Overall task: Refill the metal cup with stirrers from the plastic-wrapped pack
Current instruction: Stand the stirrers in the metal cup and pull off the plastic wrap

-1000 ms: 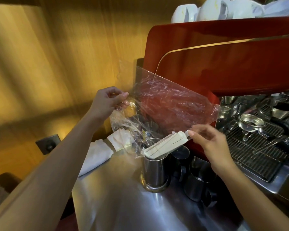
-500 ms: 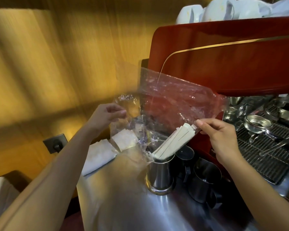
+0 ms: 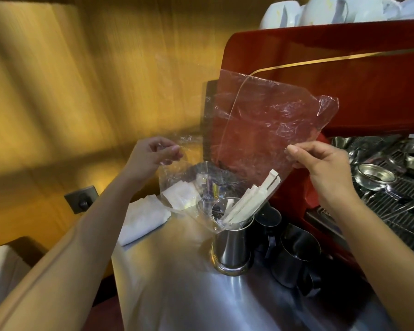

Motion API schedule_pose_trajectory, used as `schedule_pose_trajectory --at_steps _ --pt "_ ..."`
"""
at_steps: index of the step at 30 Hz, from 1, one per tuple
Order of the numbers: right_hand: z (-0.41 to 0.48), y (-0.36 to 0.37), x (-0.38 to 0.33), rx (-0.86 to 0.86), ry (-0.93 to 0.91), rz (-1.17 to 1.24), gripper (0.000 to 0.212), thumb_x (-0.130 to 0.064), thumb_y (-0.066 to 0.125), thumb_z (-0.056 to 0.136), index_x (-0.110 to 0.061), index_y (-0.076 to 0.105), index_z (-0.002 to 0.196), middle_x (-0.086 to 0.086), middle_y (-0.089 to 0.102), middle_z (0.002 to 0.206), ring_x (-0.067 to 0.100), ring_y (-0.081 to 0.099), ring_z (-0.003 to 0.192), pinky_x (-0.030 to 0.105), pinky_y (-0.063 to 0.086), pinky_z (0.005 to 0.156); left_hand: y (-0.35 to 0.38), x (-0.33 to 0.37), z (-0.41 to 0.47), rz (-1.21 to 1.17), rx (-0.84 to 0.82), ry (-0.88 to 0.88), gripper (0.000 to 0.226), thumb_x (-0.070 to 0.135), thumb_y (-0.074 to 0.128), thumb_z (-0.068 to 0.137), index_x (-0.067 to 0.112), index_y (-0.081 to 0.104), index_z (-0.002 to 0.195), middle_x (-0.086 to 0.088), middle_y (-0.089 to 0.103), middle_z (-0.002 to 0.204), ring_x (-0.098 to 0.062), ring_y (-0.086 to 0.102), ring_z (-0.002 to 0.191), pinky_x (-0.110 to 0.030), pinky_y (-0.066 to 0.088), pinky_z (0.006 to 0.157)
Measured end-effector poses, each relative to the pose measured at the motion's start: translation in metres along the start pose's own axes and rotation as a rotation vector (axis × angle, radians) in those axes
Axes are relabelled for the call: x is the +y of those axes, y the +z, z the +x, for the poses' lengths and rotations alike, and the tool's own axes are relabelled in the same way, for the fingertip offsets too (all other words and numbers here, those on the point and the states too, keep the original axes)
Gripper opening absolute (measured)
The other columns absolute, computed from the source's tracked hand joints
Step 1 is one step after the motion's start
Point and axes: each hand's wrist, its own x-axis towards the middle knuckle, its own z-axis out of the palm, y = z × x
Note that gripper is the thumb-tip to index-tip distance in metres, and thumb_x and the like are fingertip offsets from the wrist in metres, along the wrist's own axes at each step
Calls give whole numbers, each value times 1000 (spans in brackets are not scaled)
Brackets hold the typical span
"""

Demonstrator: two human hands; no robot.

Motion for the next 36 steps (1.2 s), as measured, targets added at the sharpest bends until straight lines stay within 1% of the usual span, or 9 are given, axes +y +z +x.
schedule_pose_trajectory --at_steps 3,8,13,17,20,25,29,33,36 --pt "2 4 -4 6 -18 6 9 -14 68 80 -21 69 74 4 67 77 23 62 79 32 50 74 -1 -4 0 -24 14 -20 9 17 62 86 21 68 80 9 74 70 -11 68 71 -25 53 66" --pt "-3 11 2 -26 22 73 5 -16 67 80 -21 67 79 1 67 81 12 62 74 19 53 64 -3 -14 -4 -68 60 -67 12 17 60 88 21 68 80 8 74 70 -10 69 71 -22 55 61" --pt "-18 15 28 -122 130 -28 14 -15 65 82 -27 70 77 -6 70 85 13 64 85 30 52 73 -11 -24 -11 -109 110 -114 12 20 62 86 23 68 77 7 74 70 -10 69 70 -24 56 62" --pt "-17 22 35 -172 181 -59 11 -16 65 83 -25 72 81 -5 72 88 13 65 86 28 50 71 -17 -28 -15 -137 97 -136 10 22 62 86 23 69 78 5 74 72 -11 69 73 -30 56 68" --pt "-14 29 36 -164 177 -63 16 -11 63 84 -23 71 77 -4 71 81 11 65 79 23 48 67 -21 -33 -21 -163 83 -167 8 23 63 85 20 69 82 3 74 75 -13 70 75 -33 56 71" --pt "-6 43 27 -138 101 -6 26 -9 62 84 -27 69 67 -14 70 65 -2 60 63 10 47 56 -31 -39 -39 -253 100 -210 8 27 66 79 21 71 80 0 74 75 -18 70 77 -33 57 72" --pt "-4 54 28 -176 23 -68 21 -11 61 85 -24 68 70 2 67 74 11 57 67 23 48 64 -34 -45 -51 -337 151 -259 16 25 66 76 11 68 86 -1 72 73 -19 67 71 -37 53 73" --pt "-10 60 40 -248 106 -72 23 -7 56 88 -18 65 70 3 66 70 10 62 68 29 52 69 -28 -48 -64 -272 114 -267 20 12 61 85 -3 62 98 1 72 70 -14 65 65 -33 51 72" --pt "-9 60 39 -215 111 -44 25 -7 54 89 -19 63 70 3 66 70 13 63 69 32 55 68 -31 -38 -66 -241 187 -222 17 13 60 87 -2 64 95 -1 71 70 -16 63 65 -34 50 69"
